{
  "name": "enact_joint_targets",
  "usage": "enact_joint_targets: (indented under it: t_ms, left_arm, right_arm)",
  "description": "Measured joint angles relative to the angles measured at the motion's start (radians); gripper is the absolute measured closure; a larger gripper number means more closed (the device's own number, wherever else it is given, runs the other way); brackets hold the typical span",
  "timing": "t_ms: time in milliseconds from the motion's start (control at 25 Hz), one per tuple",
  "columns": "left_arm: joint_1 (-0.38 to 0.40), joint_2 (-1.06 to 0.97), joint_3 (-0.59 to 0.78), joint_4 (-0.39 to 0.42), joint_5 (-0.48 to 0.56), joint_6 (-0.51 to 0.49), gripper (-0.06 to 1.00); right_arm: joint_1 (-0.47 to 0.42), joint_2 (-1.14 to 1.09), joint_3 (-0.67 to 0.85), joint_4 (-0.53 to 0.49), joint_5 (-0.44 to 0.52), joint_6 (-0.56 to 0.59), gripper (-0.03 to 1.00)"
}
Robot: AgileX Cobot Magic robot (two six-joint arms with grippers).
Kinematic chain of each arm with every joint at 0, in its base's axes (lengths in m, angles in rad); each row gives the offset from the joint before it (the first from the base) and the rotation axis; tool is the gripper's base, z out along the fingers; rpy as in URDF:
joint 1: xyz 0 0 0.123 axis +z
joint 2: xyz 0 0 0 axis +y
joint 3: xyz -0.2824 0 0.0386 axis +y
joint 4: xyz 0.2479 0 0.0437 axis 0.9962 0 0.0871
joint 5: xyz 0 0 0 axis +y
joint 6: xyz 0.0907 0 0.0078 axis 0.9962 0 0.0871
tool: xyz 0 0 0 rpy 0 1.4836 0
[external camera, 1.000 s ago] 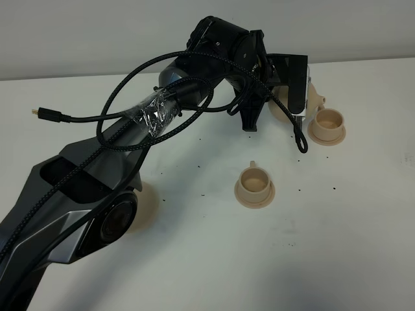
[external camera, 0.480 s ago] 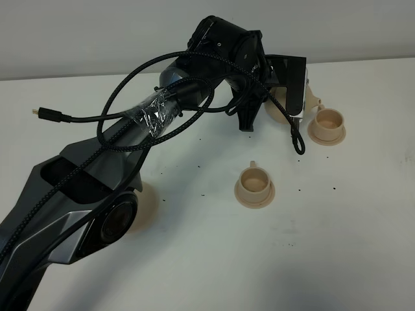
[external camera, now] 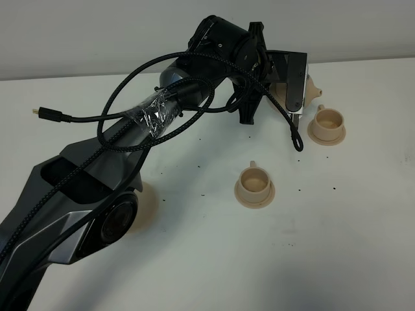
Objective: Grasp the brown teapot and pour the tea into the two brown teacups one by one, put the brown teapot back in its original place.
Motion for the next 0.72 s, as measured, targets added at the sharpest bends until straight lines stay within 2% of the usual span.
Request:
enact_joint_targets:
  t_ms: [720]
  left_arm:
    - [-0.029,0.000,0.000,0.047,-0.004,0.075,0.82]
  right_arm:
    - [0.000,0.000,0.000,0.000,0.000,0.000,0.73]
